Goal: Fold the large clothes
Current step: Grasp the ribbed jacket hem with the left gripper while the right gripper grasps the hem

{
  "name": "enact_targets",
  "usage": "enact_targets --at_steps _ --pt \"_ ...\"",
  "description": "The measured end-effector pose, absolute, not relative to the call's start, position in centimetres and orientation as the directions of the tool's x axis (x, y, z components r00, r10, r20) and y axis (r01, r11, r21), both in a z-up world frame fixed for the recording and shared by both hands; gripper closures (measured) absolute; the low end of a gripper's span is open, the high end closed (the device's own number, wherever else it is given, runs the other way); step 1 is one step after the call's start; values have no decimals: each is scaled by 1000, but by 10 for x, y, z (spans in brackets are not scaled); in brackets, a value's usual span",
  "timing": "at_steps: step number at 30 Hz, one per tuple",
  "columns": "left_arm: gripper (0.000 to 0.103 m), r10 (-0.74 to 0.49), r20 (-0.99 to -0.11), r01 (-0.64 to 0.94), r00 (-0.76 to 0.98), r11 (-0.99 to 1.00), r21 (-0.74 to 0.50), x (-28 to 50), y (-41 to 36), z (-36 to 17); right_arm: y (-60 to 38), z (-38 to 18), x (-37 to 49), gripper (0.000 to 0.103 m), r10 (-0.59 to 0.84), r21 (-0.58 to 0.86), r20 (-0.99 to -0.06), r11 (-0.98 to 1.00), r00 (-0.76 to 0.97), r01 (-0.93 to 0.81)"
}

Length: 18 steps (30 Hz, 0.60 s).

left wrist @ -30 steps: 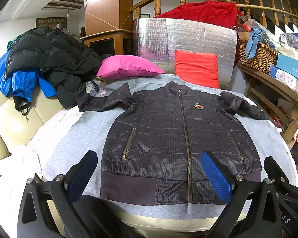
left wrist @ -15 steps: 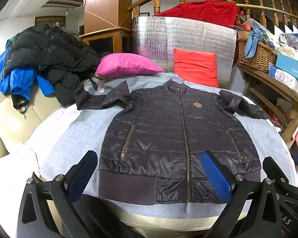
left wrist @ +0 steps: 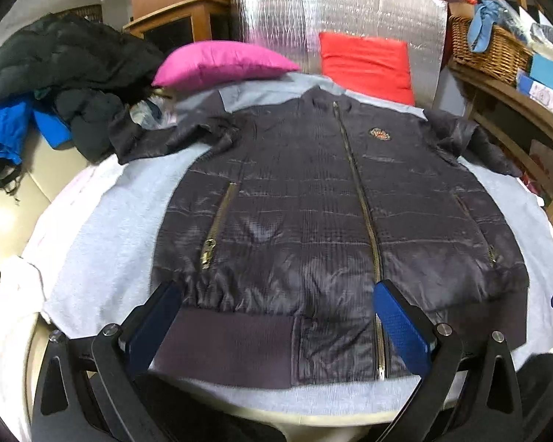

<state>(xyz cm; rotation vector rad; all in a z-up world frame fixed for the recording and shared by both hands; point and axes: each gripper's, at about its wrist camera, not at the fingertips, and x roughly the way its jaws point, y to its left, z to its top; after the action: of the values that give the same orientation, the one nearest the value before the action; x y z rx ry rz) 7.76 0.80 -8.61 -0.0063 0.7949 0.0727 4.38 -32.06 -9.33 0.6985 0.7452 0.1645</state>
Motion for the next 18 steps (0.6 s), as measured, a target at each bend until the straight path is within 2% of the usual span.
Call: enact_targets --at_steps 6,12,18 --pt "0 51 -723 -61 689 998 11 123 6 -90 -392 -111 86 0 450 793 -519 570 727 213" --pt "0 31 -729 -59 684 998 -13 171 3 -98 -453 -96 147 0 424 866 -419 453 803 213" --pt "0 28 -734 -99 678 994 -54 208 11 -115 -507 -98 233 1 368 896 -376 378 850 233"
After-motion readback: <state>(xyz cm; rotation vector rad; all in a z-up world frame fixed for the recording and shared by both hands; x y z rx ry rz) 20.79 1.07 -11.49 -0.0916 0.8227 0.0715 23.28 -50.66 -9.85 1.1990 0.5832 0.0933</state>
